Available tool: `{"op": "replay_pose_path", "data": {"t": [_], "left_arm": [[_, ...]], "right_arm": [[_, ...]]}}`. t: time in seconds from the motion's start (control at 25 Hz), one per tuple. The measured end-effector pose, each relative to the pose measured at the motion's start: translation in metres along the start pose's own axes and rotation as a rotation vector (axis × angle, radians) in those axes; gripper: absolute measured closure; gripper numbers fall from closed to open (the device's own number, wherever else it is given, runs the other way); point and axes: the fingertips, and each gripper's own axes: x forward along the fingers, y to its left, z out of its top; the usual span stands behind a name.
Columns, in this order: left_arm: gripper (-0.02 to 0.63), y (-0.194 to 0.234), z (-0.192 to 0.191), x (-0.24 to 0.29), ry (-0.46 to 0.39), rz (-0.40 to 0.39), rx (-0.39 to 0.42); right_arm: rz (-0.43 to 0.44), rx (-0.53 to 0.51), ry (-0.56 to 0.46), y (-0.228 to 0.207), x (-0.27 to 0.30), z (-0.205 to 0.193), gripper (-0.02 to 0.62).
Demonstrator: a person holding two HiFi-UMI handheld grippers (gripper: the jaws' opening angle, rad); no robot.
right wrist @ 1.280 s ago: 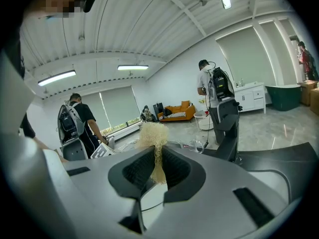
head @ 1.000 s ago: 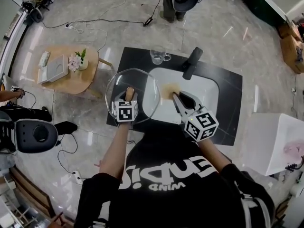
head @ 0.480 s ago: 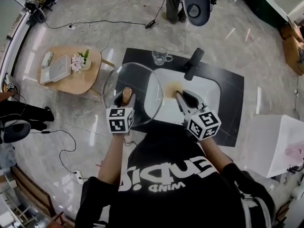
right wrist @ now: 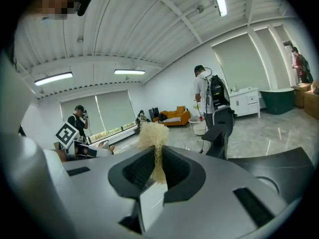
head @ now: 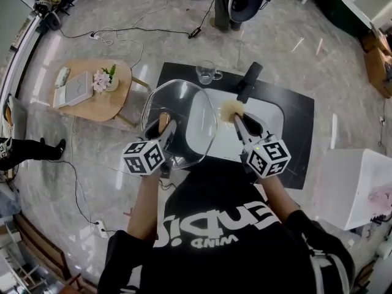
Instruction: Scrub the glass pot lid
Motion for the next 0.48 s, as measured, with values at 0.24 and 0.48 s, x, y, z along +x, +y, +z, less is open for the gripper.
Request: {"op": "replay_pose_path", "data": {"t": [0.24,0.48], "left_arm": [[0.428,-0.010,0.005,-0.007,-0.097,-0.172,-0.303],[0.428,-0.031,0.010,-0.015,-0.164,-0.368,-0.557]], "right_arm": [[-0.014,0.009,-0.001,-0.006,-0.006,0.000,0.558],[-0.004,0.008,0.002,-0.002,-0.008,0.000,0.558]]}}
